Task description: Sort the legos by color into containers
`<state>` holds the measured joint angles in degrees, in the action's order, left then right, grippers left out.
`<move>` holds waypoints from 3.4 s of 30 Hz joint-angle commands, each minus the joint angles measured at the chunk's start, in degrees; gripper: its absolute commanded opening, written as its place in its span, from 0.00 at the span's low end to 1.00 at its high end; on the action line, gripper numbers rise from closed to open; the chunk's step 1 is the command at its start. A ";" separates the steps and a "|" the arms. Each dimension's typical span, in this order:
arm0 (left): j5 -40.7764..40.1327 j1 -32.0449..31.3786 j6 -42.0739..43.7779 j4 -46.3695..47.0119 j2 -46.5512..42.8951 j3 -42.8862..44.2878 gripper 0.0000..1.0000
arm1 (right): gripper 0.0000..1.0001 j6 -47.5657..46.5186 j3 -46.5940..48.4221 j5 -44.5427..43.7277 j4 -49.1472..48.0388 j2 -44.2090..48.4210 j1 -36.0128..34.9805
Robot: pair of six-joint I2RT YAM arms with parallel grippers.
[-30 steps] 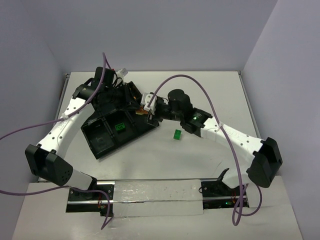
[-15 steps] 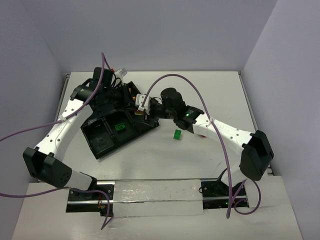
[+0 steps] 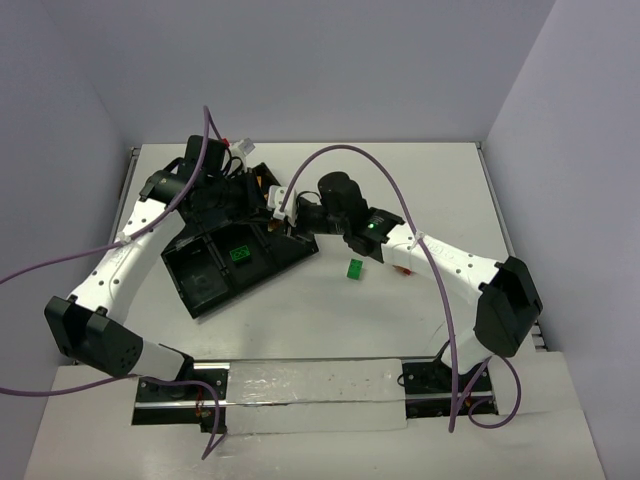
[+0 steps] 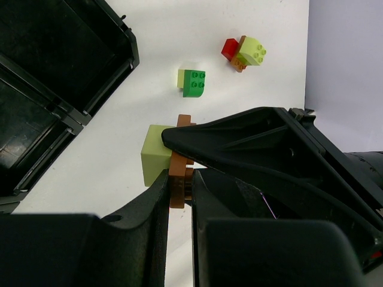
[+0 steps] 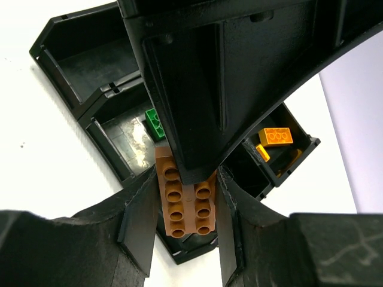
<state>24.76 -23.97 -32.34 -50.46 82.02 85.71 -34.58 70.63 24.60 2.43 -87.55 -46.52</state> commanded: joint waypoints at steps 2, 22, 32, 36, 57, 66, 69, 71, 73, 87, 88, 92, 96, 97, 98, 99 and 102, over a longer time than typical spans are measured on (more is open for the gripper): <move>0.90 -0.12 -0.18 2.64 -2.21 2.83 0.00 | 0.00 1.17 0.81 0.36 -1.40 1.15 -0.15; 28.01 11.57 -22.05 41.93 -12.06 -18.75 0.81 | 0.00 21.70 -13.46 18.10 -18.75 16.03 8.98; 35.12 10.98 -45.29 74.71 -15.36 -34.58 0.79 | 0.00 30.94 -16.42 23.79 -27.75 19.03 11.37; 36.19 10.07 -48.71 81.66 -14.65 -35.93 0.76 | 0.00 32.09 -15.88 24.67 -28.60 18.38 11.41; 36.91 2.10 -57.06 96.59 -9.57 -38.54 0.65 | 0.00 35.16 -14.64 24.67 -34.29 16.50 11.45; 36.06 0.94 -58.10 98.18 -8.14 -38.39 0.63 | 0.00 37.30 -14.21 24.93 -36.57 15.92 11.52; 35.88 0.85 -58.45 98.62 -7.58 -38.69 0.63 | 0.00 37.48 -14.12 24.99 -36.77 16.01 11.43; 35.71 0.76 -58.45 98.82 -7.25 -38.78 0.68 | 0.00 37.48 -14.06 25.06 -36.79 16.15 11.45; 35.67 0.76 -58.51 98.76 -6.84 -38.73 0.73 | 0.00 37.39 -14.08 25.02 -36.79 16.37 11.45; 28.90 1.29 -56.99 95.11 -8.44 -40.94 0.68 | 0.00 36.37 -14.21 24.85 -35.33 18.88 12.34; 28.01 1.29 -57.54 95.92 -9.27 -41.50 0.68 | 0.00 36.31 -14.23 25.02 -35.16 19.04 12.47; 23.37 1.37 -58.64 96.30 -11.94 -42.89 0.68 | 0.00 36.08 -14.39 24.98 -35.03 19.60 12.86; 18.78 1.38 -60.45 97.69 -13.50 -46.21 0.64 | 0.00 36.79 -14.00 25.18 -35.50 19.37 12.86; 18.14 1.38 -61.43 98.95 -13.55 -46.98 0.64 | 0.00 37.06 -13.83 25.67 -35.65 19.17 12.86; 18.22 1.36 -61.54 99.25 -13.39 -47.10 0.64 | 0.00 37.15 -13.77 25.70 -35.69 19.17 12.86; 18.65 1.30 -61.96 99.31 -12.66 -46.98 0.63 | 0.00 37.28 -13.77 25.82 -35.87 19.17 12.86; 19.63 1.26 -62.71 100.49 -11.64 -46.98 0.64 | 0.00 37.45 -13.79 25.76 -36.44 19.23 12.86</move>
<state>46.00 -22.41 -93.70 46.93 69.59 38.74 2.10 54.78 49.23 -29.30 -70.12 -33.81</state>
